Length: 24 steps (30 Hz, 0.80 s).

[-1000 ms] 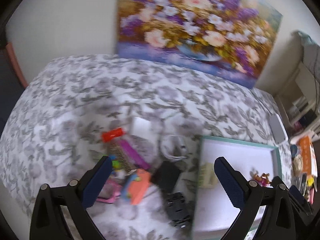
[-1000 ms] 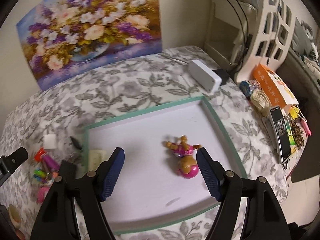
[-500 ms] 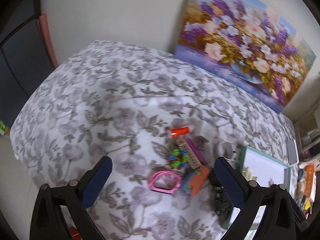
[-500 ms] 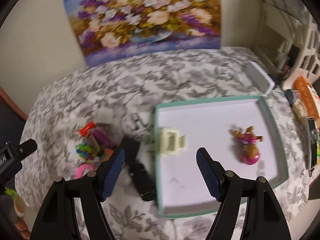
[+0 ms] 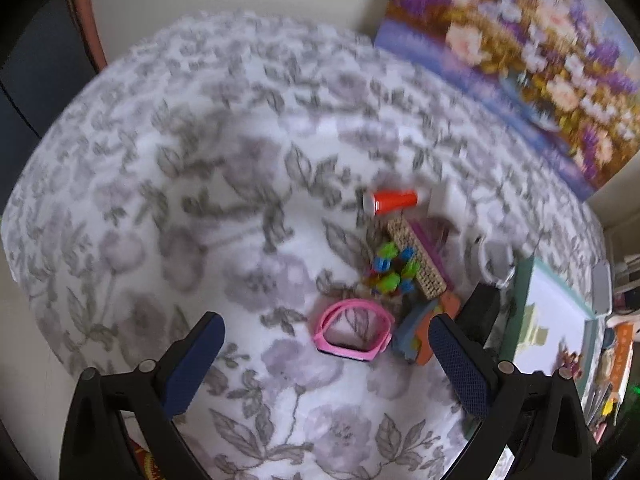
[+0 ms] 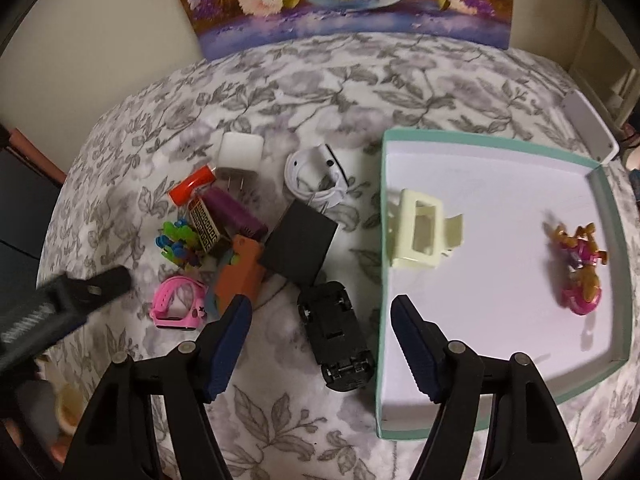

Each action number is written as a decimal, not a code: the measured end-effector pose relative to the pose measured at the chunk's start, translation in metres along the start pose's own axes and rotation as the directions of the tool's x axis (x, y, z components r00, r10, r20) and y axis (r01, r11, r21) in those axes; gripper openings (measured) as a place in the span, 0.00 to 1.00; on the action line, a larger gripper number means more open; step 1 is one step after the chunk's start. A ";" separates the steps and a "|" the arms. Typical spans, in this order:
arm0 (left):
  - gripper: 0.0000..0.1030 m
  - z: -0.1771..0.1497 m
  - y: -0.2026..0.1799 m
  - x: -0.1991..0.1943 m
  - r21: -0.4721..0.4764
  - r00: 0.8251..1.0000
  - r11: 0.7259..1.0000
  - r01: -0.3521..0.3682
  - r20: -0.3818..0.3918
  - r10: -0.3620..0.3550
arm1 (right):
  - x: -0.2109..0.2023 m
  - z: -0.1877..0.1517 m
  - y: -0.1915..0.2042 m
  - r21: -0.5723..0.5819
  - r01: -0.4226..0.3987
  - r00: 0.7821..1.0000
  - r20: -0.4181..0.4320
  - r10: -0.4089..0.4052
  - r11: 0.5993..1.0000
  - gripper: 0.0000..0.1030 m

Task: Organize rigid objects
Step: 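Move the left tool toward the pink watch band while the right tool approaches the black toy car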

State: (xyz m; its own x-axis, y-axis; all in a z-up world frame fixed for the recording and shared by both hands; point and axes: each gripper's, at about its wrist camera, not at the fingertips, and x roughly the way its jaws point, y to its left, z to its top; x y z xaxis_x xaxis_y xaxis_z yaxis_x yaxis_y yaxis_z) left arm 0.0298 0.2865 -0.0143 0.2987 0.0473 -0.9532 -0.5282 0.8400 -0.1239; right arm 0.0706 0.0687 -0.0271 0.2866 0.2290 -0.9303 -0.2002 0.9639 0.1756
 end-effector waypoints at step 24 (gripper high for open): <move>0.98 -0.012 -0.028 0.079 0.065 0.985 0.997 -0.047 -0.164 0.057 | 0.036 -0.003 0.010 -0.085 0.022 0.996 -0.079 -0.028 0.996 0.52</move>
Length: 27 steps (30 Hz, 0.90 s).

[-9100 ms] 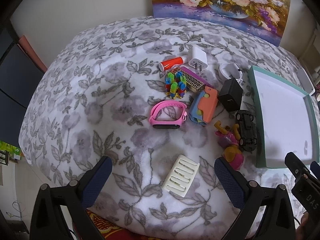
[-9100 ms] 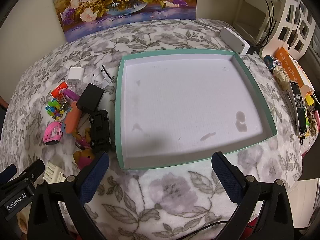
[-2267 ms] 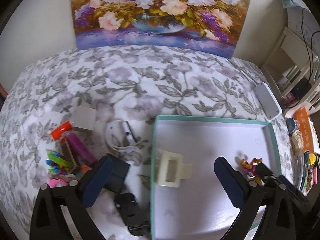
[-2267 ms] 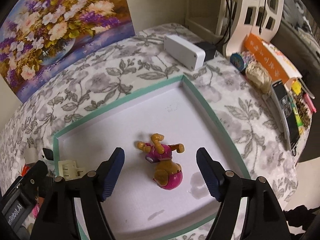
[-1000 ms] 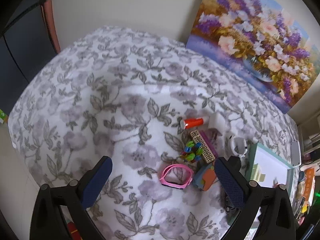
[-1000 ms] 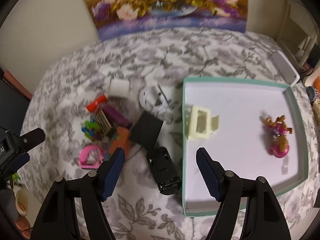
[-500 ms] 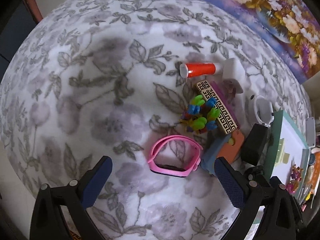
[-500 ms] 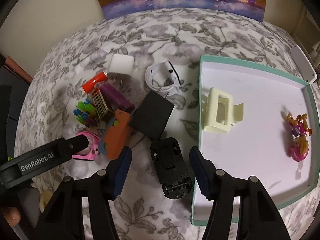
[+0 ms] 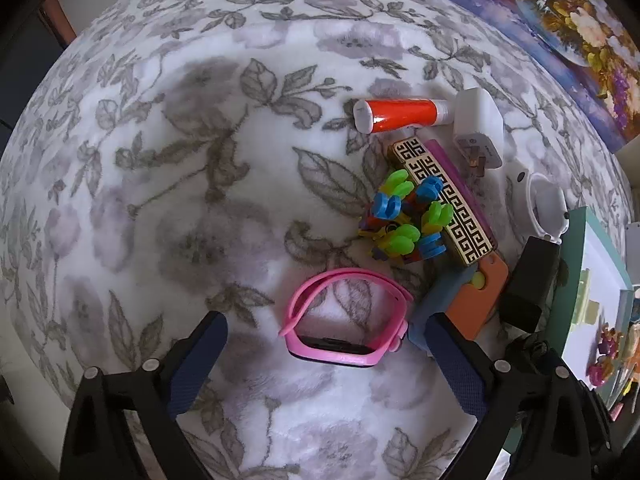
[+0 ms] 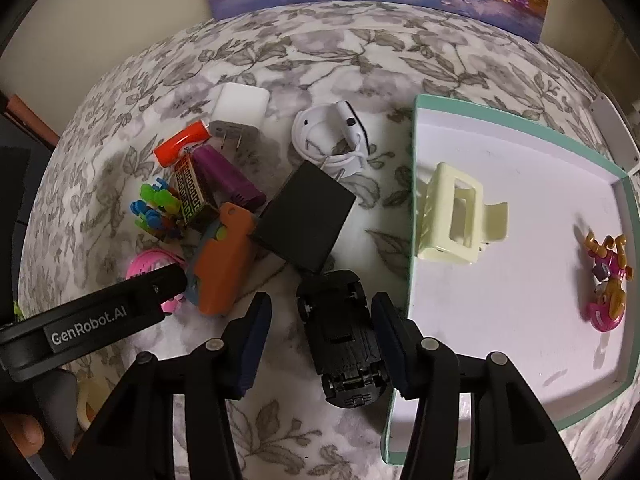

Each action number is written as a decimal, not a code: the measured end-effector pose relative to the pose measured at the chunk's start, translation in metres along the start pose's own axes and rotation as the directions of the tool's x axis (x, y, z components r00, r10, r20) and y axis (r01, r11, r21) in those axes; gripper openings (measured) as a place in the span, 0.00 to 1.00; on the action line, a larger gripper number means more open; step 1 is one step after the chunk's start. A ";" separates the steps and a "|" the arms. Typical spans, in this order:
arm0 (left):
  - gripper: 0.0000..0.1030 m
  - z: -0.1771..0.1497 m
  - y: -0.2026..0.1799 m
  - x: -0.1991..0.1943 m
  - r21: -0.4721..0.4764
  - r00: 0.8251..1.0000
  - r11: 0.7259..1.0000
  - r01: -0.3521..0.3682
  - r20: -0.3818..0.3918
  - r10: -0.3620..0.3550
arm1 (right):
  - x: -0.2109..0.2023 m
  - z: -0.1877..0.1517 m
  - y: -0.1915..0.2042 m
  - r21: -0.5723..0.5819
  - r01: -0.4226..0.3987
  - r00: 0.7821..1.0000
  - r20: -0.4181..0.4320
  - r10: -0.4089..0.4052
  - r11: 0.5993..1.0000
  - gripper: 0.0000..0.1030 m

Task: Organize rigid objects
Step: 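Move the left tool toward the pink watch band while the right tool approaches the black toy car, then grasp the black toy car with the right tool while the left tool grasps the pink watch band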

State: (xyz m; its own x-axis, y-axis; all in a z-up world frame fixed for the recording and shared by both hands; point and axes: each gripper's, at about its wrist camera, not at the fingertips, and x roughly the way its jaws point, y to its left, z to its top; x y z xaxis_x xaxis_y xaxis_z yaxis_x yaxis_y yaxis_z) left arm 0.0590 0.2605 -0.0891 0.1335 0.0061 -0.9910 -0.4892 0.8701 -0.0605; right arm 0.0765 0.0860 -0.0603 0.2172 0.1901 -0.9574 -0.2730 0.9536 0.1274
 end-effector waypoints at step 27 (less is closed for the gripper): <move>0.79 -0.012 0.010 0.001 0.049 1.000 0.999 -0.021 -0.001 0.021 | 0.019 -0.017 0.027 -0.099 0.112 0.992 -0.049 -0.118 0.989 0.41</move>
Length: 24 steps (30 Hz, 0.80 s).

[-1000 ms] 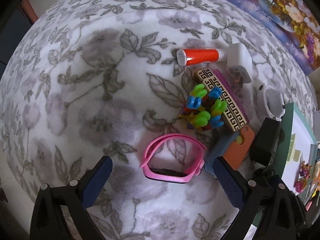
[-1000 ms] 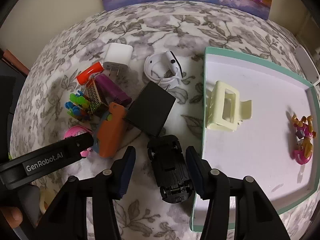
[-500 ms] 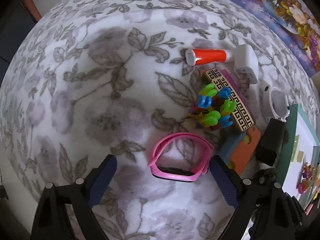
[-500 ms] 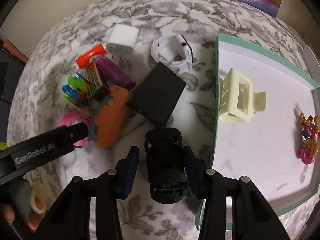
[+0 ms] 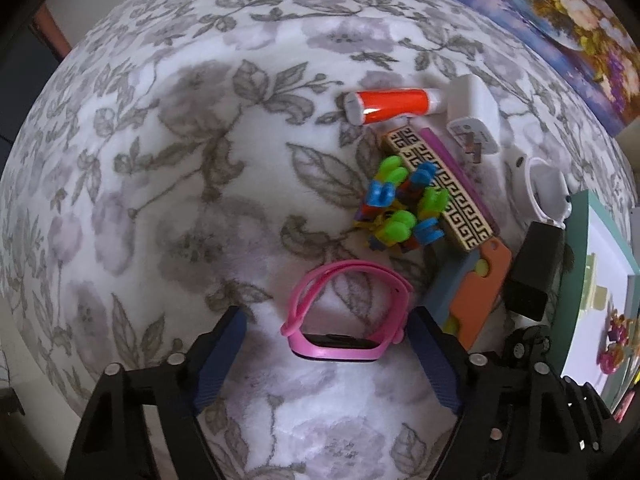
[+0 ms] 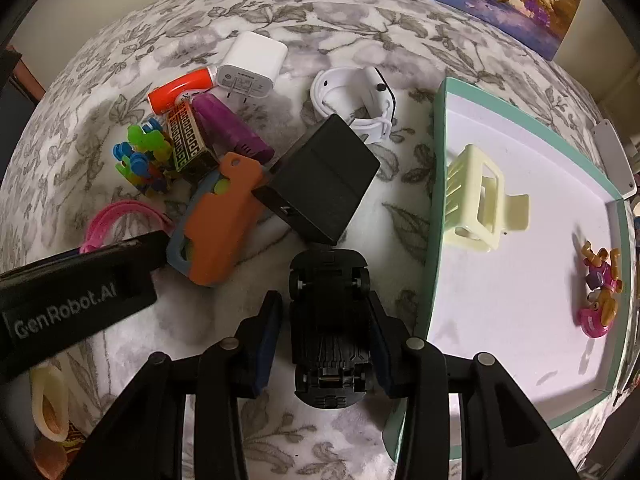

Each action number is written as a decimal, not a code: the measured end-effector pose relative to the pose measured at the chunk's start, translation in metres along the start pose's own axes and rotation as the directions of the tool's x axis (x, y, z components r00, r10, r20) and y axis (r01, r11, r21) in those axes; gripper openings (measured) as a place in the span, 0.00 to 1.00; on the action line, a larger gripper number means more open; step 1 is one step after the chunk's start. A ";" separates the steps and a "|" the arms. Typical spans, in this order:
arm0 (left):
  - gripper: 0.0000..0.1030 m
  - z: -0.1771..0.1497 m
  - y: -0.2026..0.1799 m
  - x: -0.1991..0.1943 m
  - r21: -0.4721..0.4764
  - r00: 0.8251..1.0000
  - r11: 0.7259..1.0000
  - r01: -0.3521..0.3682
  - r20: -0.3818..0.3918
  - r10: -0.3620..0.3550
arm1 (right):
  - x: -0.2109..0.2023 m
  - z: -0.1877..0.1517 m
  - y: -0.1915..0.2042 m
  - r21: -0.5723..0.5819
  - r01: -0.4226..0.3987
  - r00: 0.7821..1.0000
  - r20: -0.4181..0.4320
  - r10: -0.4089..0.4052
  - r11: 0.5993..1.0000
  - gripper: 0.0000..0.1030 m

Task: Organize rigid objects
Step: 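Grasp the black toy car with the right tool while the left tool grasps the pink watch band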

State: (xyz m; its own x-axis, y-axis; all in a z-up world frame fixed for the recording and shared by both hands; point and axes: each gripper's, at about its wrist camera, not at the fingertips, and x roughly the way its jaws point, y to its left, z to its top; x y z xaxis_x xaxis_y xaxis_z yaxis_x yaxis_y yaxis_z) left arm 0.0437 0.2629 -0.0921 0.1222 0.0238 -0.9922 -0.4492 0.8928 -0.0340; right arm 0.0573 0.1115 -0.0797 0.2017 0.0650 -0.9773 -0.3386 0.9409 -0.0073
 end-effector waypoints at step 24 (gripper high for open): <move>0.54 -0.006 -0.022 -0.008 0.020 0.997 0.997 0.076 -0.016 -0.076 | -0.001 0.007 -0.004 0.017 -0.034 0.999 -0.016 0.034 0.999 0.33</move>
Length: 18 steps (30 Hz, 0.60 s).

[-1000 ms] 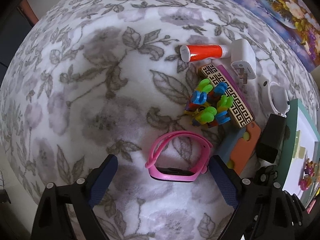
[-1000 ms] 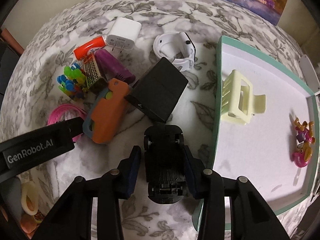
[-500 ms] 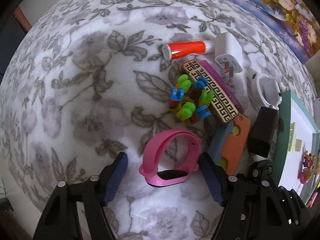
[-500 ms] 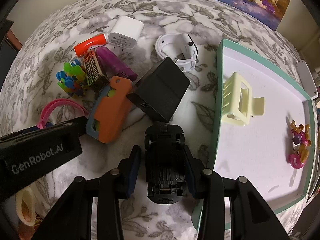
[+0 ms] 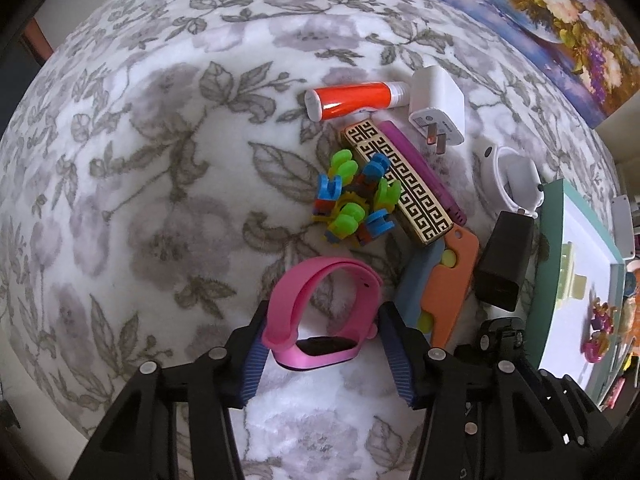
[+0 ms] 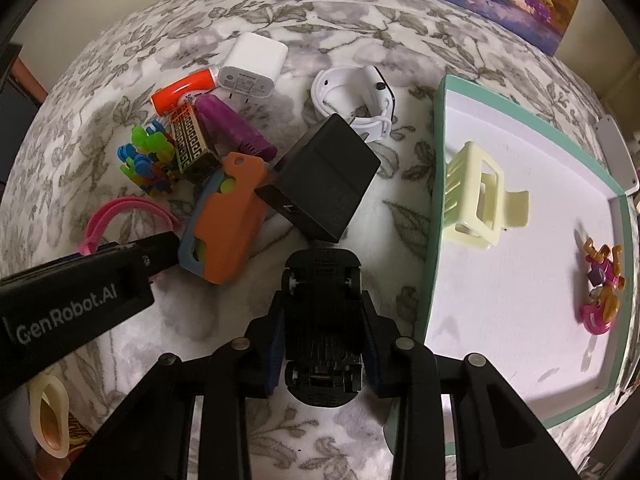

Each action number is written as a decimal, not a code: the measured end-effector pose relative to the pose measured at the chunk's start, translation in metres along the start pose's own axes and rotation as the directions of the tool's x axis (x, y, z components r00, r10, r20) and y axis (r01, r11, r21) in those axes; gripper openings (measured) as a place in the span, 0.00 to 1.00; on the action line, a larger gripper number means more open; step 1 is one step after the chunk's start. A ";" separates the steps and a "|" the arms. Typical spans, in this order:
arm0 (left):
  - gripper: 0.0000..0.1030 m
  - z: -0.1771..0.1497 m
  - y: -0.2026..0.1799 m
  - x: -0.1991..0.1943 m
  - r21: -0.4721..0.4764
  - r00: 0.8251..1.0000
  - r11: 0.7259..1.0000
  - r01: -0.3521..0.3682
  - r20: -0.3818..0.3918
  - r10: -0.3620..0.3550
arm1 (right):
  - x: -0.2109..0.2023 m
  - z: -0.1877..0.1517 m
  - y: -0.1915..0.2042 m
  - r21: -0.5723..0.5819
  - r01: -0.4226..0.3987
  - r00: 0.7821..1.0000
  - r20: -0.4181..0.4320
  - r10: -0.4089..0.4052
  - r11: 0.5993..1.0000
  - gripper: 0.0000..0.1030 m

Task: Organize rigid objects
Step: 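Grasp the black toy car with the right tool while the left tool grasps the pink watch band, then carry the car with the right tool while the left tool carries the band to the tray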

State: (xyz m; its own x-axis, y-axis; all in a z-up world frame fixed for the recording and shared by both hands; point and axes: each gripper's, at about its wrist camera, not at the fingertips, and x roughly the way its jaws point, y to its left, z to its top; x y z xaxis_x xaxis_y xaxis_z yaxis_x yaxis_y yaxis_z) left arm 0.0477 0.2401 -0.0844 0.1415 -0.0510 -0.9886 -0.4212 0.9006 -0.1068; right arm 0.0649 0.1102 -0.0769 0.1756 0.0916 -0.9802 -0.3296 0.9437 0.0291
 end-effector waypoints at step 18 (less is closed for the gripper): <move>0.22 0.017 0.001 -0.042 -0.013 0.994 0.996 0.090 0.069 -0.089 | -0.044 0.007 -0.026 0.053 -0.049 0.996 0.071 0.046 0.997 0.33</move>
State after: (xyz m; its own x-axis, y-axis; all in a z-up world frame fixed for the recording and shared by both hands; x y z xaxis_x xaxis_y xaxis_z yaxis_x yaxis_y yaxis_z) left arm 0.0566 0.2506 -0.0410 0.2396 -0.1010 -0.9656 -0.4187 0.8866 -0.1966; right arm 0.0718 0.0841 -0.0331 0.2255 0.1569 -0.9615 -0.2884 0.9535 0.0879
